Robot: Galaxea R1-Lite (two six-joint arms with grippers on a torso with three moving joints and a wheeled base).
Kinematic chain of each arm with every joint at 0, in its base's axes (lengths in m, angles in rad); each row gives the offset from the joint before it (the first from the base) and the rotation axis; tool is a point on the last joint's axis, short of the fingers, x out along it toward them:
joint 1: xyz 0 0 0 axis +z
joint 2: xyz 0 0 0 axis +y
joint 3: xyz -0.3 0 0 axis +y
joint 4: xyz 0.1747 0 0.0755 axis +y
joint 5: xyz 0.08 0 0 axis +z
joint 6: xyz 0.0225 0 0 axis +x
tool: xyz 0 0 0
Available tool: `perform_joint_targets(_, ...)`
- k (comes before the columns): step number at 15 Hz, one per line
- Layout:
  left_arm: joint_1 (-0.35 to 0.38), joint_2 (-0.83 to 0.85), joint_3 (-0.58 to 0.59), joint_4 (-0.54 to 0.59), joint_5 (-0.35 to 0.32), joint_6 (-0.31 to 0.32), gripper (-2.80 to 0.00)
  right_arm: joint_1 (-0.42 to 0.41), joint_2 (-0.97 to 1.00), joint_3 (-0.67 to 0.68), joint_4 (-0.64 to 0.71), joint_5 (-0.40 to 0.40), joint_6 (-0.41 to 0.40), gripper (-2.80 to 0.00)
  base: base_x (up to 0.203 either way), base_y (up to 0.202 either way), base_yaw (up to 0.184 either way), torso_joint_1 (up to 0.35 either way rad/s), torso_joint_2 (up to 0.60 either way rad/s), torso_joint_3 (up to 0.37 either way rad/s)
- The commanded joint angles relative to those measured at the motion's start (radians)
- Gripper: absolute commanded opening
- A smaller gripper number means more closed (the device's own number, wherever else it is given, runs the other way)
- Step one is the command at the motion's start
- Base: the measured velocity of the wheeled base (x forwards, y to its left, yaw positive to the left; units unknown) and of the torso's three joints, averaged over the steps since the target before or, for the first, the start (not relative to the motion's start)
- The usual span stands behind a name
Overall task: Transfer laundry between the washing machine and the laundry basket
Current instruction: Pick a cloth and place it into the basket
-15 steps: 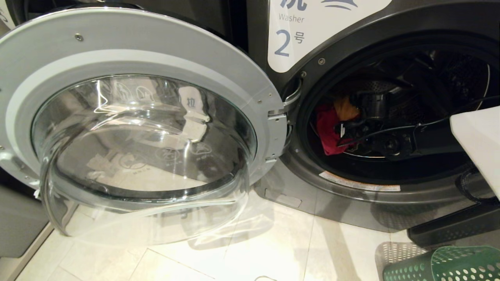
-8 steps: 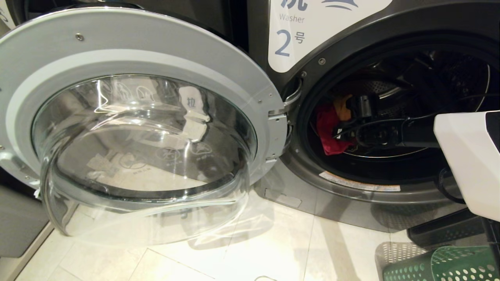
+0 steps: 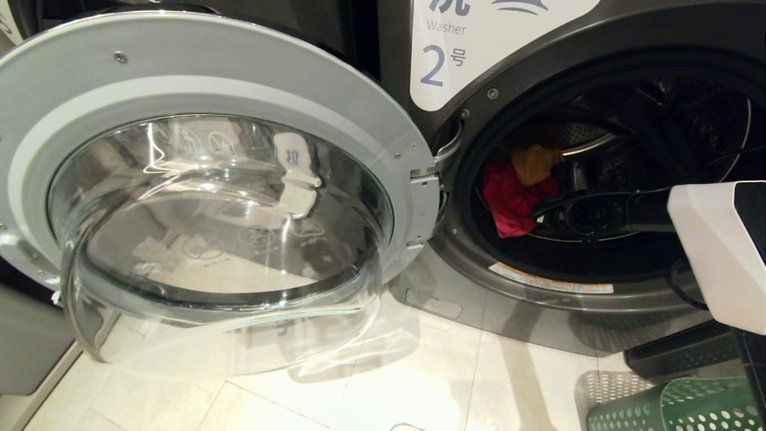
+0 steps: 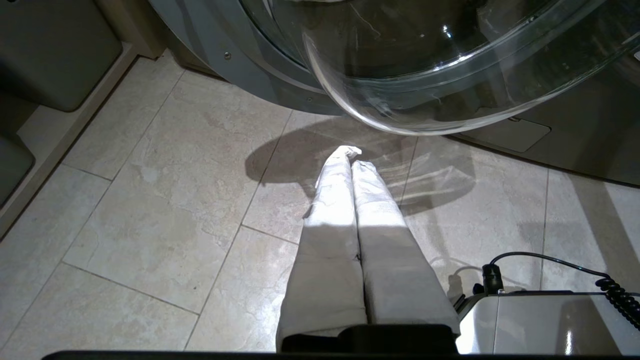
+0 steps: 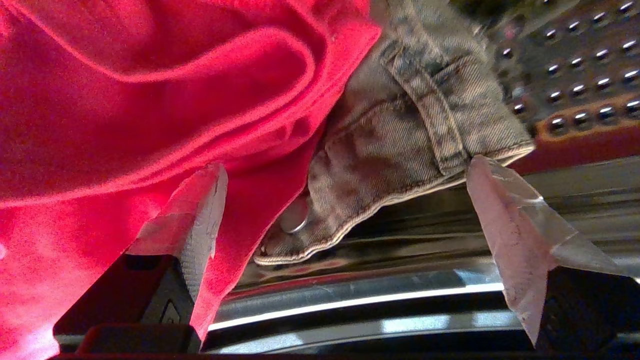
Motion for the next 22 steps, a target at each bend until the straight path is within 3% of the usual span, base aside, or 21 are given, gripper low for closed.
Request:
perform_joint_targets(1, 0.000, 0.000, 0.000, 0.000, 0.000, 0.000, -2.80, -0.001, 0.010, 0.000, -0.003, 0.021, 0.006, 0.00, 0.000, 0.000, 0.000, 0.000, 0.00, 0.000)
perform_joint_targets(9, 0.000, 0.000, 0.000, 0.000, 0.000, 0.000, -2.80, 0.000, 0.010, 0.000, -0.107, 0.140, 0.027, 0.00, 0.000, 0.000, 0.000, 0.000, 0.00, 0.000)
perform_joint_targets(13, 0.000, 0.000, 0.000, 0.000, 0.000, 0.000, -2.80, -0.001, 0.020, -0.001, -0.167, 0.240, 0.033, 0.00, 0.000, 0.000, 0.000, 0.000, 0.00, 0.000)
perform_joint_targets(22, 0.000, 0.000, 0.000, 0.000, 0.000, 0.000, -2.80, -0.038, 0.058, -0.002, -0.170, 0.250, 0.075, 0.00, 0.000, 0.000, 0.000, 0.000, 0.00, 0.000)
